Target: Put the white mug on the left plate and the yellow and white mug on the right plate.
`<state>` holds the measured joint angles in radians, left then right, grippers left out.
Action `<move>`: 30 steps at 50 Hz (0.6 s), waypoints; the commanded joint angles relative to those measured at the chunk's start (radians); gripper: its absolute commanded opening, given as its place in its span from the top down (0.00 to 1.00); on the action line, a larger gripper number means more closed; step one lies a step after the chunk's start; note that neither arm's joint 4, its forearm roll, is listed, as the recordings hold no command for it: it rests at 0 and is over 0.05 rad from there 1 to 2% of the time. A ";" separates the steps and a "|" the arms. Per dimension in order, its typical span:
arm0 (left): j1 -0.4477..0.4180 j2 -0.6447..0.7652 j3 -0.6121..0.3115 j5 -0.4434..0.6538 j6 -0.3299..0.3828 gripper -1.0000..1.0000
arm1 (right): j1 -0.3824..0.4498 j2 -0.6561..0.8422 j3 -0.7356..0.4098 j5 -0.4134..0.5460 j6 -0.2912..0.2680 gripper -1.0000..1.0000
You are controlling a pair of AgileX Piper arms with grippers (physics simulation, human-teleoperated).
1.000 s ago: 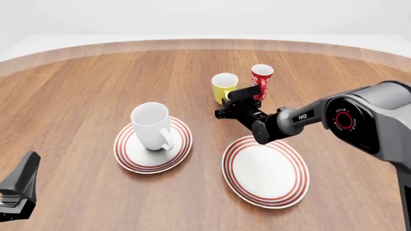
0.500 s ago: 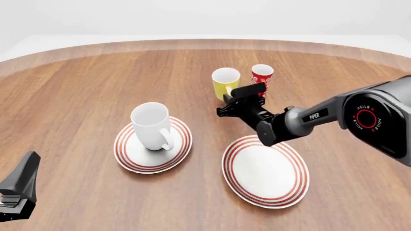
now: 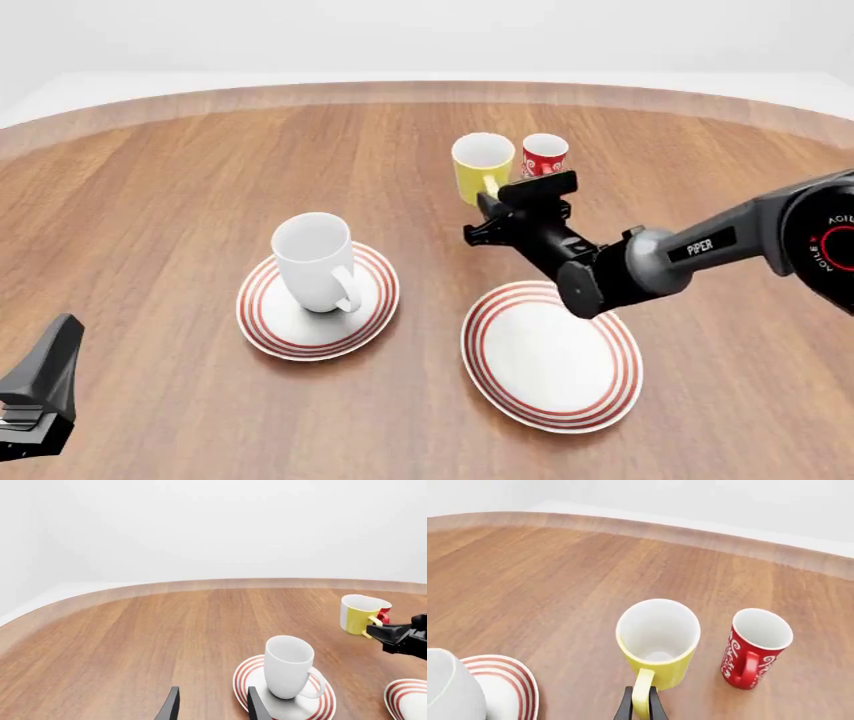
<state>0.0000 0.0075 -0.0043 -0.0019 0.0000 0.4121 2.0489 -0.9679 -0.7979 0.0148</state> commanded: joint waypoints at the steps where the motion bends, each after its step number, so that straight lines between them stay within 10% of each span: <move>1: 0.000 0.000 0.000 0.000 0.000 0.00 | -0.001 -0.069 0.074 -0.032 0.002 1.00; 30: 0.000 0.000 0.000 0.000 0.000 0.00 | -0.005 -0.323 0.377 -0.131 -0.001 1.00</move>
<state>0.0000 0.0075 -0.0043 -0.0019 0.0000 0.4094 1.8154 -0.6942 -0.8930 0.0056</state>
